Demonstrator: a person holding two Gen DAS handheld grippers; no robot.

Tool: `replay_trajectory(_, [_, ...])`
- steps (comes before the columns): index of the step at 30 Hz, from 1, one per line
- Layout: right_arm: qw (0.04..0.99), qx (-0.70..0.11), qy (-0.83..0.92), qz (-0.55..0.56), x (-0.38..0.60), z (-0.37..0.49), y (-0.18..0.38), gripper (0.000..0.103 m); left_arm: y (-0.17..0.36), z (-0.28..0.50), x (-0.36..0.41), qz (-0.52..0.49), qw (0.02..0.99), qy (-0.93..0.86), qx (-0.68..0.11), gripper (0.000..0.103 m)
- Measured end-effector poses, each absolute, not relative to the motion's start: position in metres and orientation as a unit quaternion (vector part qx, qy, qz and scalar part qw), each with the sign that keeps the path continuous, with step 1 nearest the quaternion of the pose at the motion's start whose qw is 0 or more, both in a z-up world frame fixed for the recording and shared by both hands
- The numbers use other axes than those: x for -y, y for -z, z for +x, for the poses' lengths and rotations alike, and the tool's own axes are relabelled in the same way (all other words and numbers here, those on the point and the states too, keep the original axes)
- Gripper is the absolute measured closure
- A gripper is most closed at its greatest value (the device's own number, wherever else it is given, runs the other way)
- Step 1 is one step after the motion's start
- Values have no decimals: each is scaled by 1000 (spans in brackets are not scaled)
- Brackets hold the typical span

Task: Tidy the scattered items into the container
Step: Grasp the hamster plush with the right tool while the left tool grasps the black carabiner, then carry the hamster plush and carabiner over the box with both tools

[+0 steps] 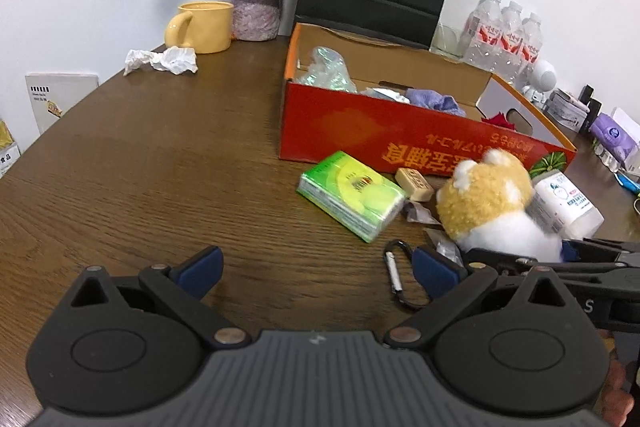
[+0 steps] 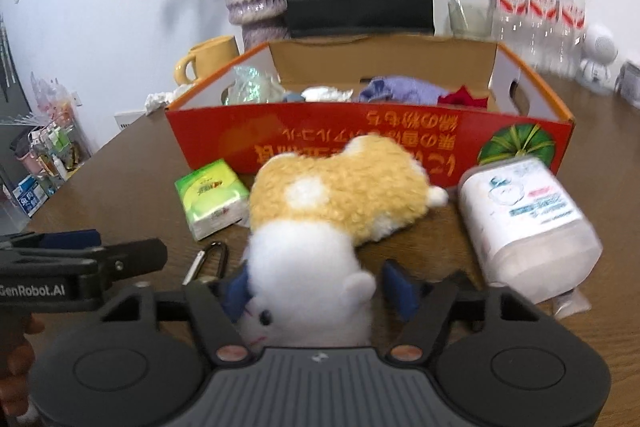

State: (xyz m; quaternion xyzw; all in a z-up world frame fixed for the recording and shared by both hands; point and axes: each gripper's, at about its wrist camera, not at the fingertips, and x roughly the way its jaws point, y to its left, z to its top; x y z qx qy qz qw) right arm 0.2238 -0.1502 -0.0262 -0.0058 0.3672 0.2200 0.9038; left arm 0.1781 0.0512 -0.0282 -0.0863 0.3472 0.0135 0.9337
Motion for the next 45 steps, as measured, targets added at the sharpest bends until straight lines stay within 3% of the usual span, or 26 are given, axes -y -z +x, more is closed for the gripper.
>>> replay_trajectory(8, [913,-337,-226,23,184,214,21,52,35,188,-17,-63,933,-6,-354,7])
replay_trajectory(12, [914,-334,-229,30,190,214,20,52,40,189,-5,-27,938,-28,-345,33])
replay_trajectory(14, [913,-333,-235,30,190,214,20,52,40,187,-5,-16,939,-22,-342,40])
replay_trajectory(17, [911,-332,-242,29,186,213,21,52,41,184,1,17,940,-12,-341,43])
replay_trajectory(19, [911,-331,-244,26,184,212,21,52,40,182,3,24,940,7,-340,59])
replay_trajectory(20, [912,-330,-245,26,184,211,21,52,39,182,5,26,940,23,-341,77])
replay_trajectory(34, [919,-311,-239,28,187,203,14,52,27,164,-8,8,949,42,-311,78])
replay_trajectory(45, [937,-250,-243,17,187,214,-35,52,-40,179,-20,-20,975,69,-212,78])
